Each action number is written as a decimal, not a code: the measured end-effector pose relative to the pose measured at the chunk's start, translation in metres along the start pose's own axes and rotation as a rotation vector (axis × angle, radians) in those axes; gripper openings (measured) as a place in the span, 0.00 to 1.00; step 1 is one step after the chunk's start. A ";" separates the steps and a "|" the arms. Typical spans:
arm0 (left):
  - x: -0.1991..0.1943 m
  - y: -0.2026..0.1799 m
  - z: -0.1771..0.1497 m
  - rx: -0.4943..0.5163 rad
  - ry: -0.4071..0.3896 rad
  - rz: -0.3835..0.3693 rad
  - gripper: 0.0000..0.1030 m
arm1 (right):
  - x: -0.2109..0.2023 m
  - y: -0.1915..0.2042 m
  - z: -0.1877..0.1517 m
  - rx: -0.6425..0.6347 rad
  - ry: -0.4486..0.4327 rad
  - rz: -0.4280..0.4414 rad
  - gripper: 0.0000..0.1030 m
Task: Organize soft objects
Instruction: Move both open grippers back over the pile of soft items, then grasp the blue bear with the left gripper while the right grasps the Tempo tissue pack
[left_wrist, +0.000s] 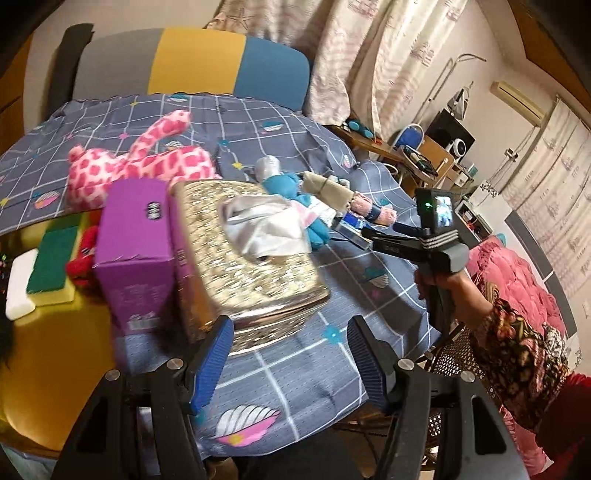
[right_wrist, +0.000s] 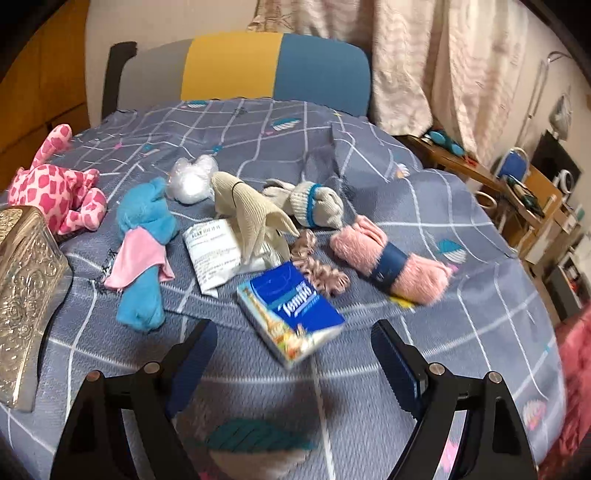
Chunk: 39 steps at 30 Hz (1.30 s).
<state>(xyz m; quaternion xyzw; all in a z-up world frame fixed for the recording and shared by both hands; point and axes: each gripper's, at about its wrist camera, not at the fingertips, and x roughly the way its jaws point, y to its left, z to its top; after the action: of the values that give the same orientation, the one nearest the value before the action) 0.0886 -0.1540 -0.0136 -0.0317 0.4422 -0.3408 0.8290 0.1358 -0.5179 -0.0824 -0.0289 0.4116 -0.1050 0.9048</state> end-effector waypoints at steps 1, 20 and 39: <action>0.004 -0.005 0.003 0.005 0.004 0.000 0.62 | 0.004 0.000 0.001 -0.004 -0.007 0.008 0.84; 0.063 -0.062 0.049 -0.036 0.045 -0.030 0.62 | 0.068 0.000 0.011 0.004 0.187 0.113 0.59; 0.181 -0.075 0.134 -0.168 0.192 0.141 0.64 | 0.040 -0.040 0.028 0.266 0.197 0.243 0.54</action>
<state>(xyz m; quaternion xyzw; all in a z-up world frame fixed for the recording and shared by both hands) 0.2178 -0.3519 -0.0348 -0.0373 0.5477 -0.2451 0.7991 0.1758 -0.5666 -0.0885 0.1509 0.4809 -0.0510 0.8622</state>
